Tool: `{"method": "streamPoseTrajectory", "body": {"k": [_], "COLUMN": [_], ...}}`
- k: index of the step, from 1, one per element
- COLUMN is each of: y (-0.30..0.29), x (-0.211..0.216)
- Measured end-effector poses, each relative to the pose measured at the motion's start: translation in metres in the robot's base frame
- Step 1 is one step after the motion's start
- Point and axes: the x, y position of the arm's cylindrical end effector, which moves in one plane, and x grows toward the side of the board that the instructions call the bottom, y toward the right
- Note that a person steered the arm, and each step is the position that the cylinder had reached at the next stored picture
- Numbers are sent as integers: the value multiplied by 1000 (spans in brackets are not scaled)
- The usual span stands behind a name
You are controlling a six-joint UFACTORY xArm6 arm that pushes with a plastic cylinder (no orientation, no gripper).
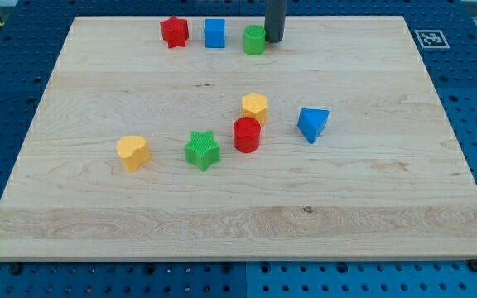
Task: Move the green circle to the right side of the blue cube
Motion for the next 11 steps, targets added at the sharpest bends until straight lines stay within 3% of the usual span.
{"method": "streamPoseTrajectory", "body": {"k": [4, 11], "y": [1, -2], "x": [69, 34]}}
